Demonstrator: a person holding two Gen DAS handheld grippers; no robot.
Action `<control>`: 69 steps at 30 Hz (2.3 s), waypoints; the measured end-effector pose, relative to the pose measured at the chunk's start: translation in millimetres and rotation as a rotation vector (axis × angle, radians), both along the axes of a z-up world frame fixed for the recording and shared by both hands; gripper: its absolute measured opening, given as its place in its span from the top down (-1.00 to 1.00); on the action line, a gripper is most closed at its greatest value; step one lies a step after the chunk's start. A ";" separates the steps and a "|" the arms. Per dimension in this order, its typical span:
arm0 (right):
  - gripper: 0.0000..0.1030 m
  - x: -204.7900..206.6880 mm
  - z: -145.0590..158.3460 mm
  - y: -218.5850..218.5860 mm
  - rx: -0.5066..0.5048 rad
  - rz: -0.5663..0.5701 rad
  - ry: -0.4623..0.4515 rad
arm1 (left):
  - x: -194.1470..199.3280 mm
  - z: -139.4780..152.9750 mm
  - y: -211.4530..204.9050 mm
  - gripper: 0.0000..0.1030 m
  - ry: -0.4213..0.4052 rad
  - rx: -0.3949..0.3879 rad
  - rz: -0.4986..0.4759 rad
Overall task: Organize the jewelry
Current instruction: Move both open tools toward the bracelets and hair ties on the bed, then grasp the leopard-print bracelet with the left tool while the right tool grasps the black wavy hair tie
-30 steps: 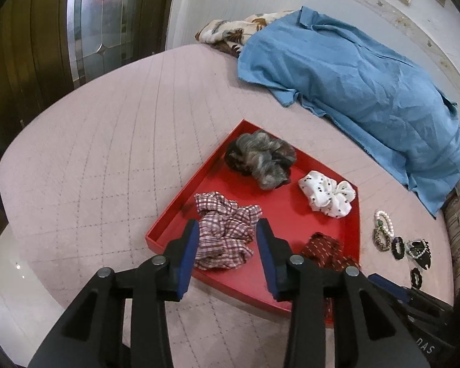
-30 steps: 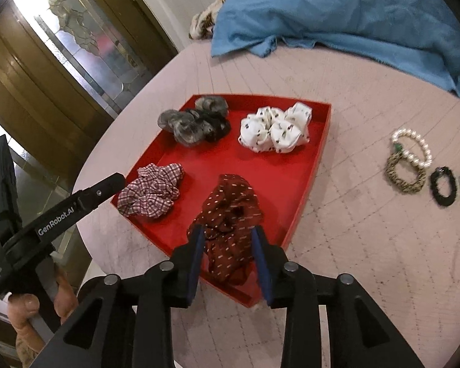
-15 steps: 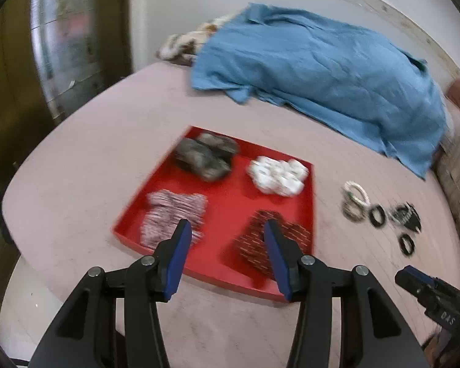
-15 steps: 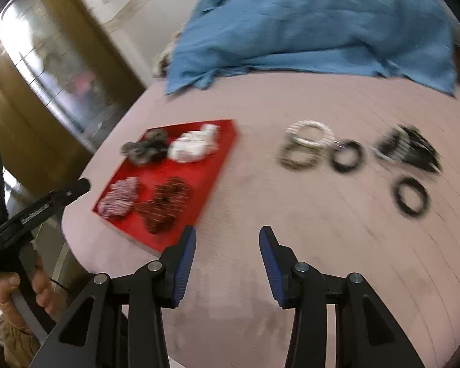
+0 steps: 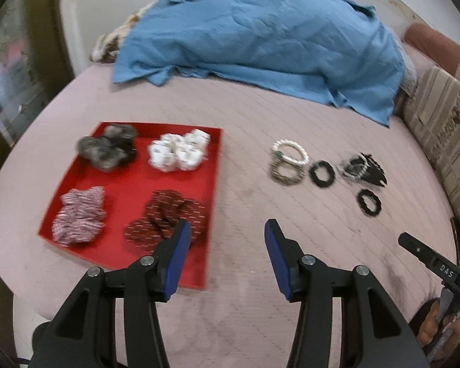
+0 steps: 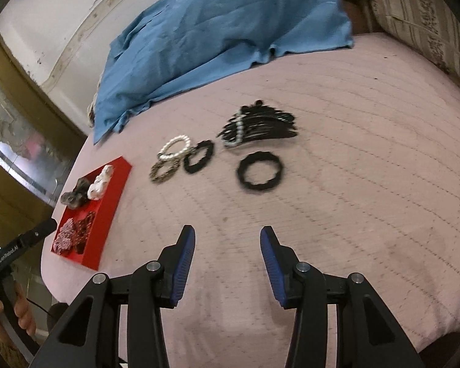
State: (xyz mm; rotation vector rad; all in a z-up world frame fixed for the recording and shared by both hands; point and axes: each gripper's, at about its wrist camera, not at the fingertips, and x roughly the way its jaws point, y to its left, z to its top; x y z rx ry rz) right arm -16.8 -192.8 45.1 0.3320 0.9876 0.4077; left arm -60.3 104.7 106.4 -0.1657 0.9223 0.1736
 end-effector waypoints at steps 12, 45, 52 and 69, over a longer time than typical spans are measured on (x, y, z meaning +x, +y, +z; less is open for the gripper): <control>0.07 27.7 -18.5 -13.6 -0.052 -0.035 -0.012 | 72.7 -26.4 -30.3 0.06 0.022 -0.045 -0.063; 0.81 98.7 -56.1 11.6 -0.169 0.055 -0.086 | 172.6 -99.5 -50.9 0.89 0.108 0.002 -0.095; 0.85 90.2 -48.9 9.7 -0.157 0.040 -0.124 | 145.7 -80.7 -45.8 0.89 0.095 -0.093 -0.095; 0.85 29.4 -3.0 28.1 -0.094 0.065 -0.147 | 42.7 -5.3 -16.3 0.89 -0.049 -0.124 -0.073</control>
